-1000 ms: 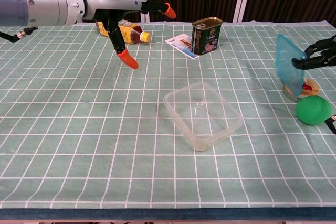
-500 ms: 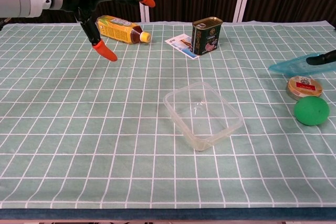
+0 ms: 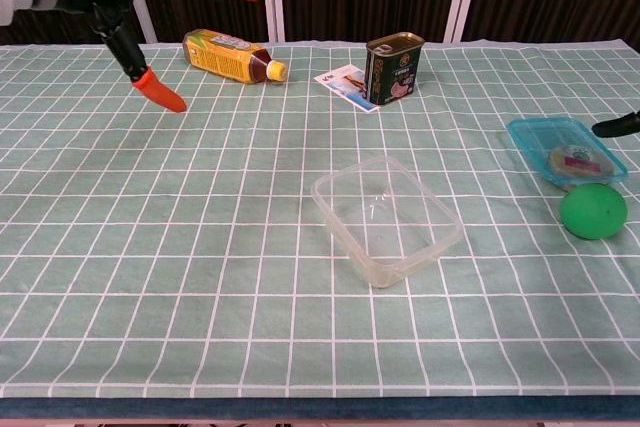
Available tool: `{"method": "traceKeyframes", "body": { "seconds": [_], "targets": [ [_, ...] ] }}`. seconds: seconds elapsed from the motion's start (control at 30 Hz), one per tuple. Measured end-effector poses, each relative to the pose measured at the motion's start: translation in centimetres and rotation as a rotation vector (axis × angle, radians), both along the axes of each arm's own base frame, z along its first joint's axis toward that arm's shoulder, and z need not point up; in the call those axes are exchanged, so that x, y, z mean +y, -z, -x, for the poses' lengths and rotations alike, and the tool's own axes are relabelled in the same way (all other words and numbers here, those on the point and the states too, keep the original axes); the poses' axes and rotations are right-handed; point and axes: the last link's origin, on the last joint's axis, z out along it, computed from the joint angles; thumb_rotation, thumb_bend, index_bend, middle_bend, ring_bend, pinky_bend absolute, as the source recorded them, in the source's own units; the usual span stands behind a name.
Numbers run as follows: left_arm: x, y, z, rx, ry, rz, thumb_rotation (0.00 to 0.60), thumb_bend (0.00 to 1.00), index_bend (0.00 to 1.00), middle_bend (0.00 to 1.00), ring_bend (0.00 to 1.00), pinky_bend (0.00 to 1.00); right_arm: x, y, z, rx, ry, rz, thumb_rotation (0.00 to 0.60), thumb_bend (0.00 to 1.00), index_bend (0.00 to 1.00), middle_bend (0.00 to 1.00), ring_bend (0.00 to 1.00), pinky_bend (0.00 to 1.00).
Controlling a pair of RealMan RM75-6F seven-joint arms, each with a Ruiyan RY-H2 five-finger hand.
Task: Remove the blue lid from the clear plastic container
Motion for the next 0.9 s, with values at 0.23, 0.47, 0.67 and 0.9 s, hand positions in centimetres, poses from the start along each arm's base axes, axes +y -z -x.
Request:
{"method": "traceKeyframes", "body": {
  "seconds": [0.23, 0.47, 0.67, 0.9],
  "targets": [
    [-3.2, -1.6, 3.5, 0.002, -0.079, -0.023, 0.600, 0.00, 0.00, 0.00, 0.00, 0.00, 2.3, -2.5, 0.9, 0.071, -0.049, -0.007, 0.600, 0.15, 0.00, 0.00, 0.00, 0.00],
    [-7.7, -3.9, 8.4, 0.055, -0.154, -0.106, 0.600, 0.00, 0.00, 0.00, 0.00, 0.00, 4.8, -4.4, 3.0, 0.210, -0.098, -0.051, 0.600, 0.15, 0.00, 0.00, 0.00, 0.00],
    [-11.6, -6.6, 12.5, 0.079, -0.231, -0.253, 0.600, 0.00, 0.00, 0.00, 0.00, 0.00, 6.4, -5.6, 3.8, 0.333, -0.203, -0.068, 0.600, 0.15, 0.00, 0.00, 0.00, 0.00],
    [-15.5, -8.8, 18.0, 0.109, -0.344, -0.411, 0.600, 0.00, 0.00, 0.00, 0.00, 0.00, 8.7, -7.1, 6.5, 0.460, -0.278, -0.042, 0.600, 0.15, 0.00, 0.00, 0.00, 0.00]
  ]
}}
